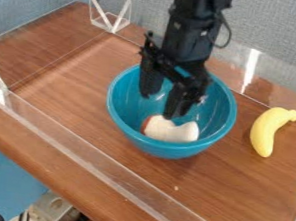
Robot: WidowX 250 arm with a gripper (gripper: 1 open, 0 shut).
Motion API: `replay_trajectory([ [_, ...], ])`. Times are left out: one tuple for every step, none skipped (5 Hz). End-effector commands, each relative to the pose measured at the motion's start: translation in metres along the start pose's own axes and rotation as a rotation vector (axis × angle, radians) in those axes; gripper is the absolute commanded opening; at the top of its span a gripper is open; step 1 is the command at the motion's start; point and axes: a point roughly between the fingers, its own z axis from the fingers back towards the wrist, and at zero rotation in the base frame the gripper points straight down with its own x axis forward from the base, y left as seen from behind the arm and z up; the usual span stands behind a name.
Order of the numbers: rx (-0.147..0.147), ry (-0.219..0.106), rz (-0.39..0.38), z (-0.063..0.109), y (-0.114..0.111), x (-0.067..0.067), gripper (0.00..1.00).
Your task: Put the mushroom in the blue bowl
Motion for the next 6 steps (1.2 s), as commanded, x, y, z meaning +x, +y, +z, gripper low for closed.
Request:
replay_trajectory([
  [0.012, -0.085, 0.054, 0.046, 0.002, 0.007, 1.00],
  [0.005, -0.088, 0.082, 0.063, 0.008, 0.008, 1.00],
  [0.009, -0.085, 0.050, 0.057, 0.016, -0.006, 1.00],
  [0.000, -0.080, 0.023, 0.053, 0.021, -0.016, 1.00],
  [0.001, -0.077, 0.025, 0.052, 0.017, -0.018, 1.00],
  [0.005, -0.075, 0.042, 0.052, 0.012, -0.020, 1.00],
])
